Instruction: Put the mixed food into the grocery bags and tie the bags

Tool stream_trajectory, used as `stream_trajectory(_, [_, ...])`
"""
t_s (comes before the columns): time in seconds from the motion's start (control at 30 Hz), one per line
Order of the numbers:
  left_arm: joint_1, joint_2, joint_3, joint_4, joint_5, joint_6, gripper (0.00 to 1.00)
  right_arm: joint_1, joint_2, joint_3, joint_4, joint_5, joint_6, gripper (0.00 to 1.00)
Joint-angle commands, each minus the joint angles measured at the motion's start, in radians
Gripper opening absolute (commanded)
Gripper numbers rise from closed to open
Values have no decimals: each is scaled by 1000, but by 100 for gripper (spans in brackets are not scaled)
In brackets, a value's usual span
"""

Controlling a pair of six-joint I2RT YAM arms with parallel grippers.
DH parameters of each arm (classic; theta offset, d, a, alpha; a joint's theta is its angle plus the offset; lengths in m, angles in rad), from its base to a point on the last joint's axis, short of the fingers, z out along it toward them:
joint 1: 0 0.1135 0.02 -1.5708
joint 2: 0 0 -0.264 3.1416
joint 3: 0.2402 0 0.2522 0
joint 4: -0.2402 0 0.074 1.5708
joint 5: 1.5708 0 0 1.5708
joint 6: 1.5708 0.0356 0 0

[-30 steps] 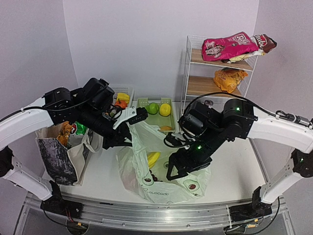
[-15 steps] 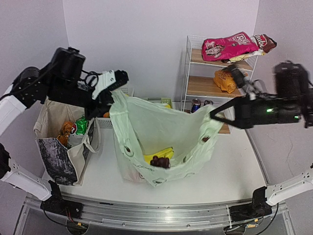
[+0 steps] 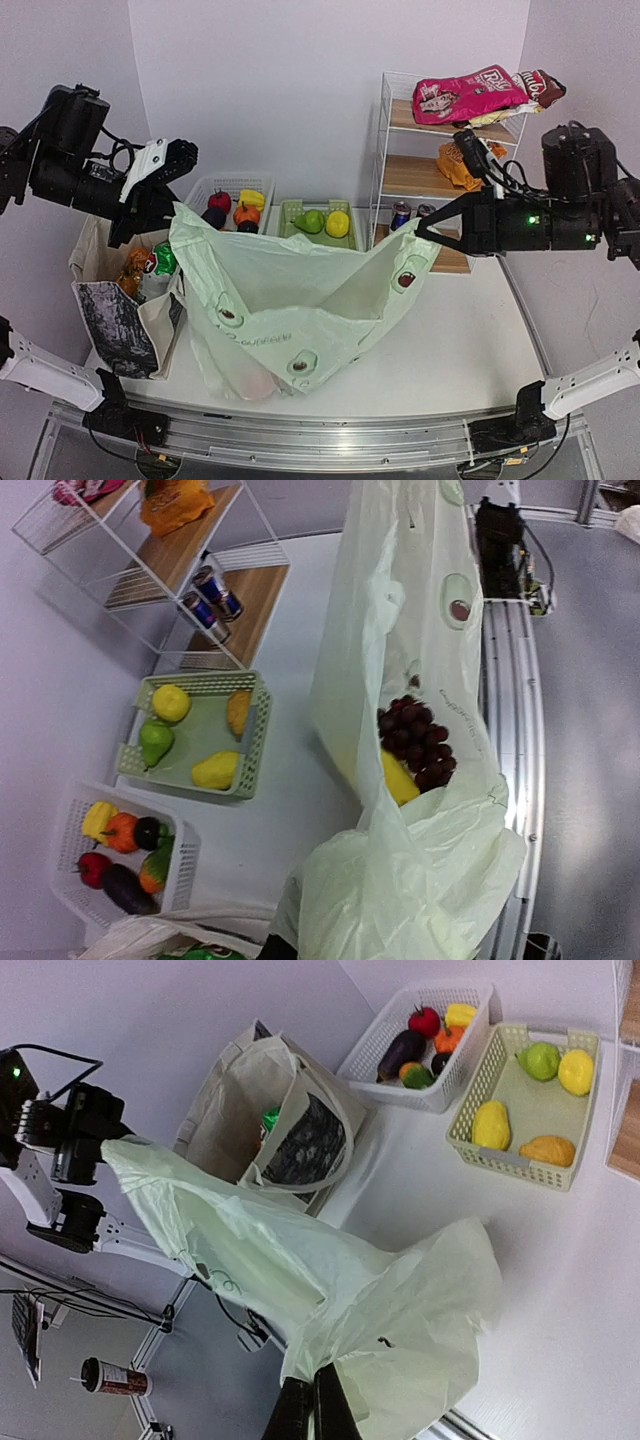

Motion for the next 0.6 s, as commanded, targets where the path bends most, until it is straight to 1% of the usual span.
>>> stream_trajectory(0.0, [5,21,1,-62,217,-74,0,1,23,91,-75,4,99,0])
stream_trajectory(0.13, [11,53,-77,55,183,-136,0,1,31,122,-178,198,68,0])
stream_trajectory(0.23, [60,107,-110,99,230,-111,0,1,99,244,-301,329,23,0])
stream_trajectory(0.33, [169,148,-116,129,307,-68,0,2,194,426,-416,331,-11,0])
stream_trajectory(0.4, [219,174,-111,122,339,-34,0,2,256,536,-500,331,-16,0])
stream_trajectory(0.47, [234,189,-124,135,347,-24,0,1,281,577,-565,352,-10,0])
stream_trajectory(0.57, [235,216,-140,171,337,-40,0,2,278,535,-572,377,8,0])
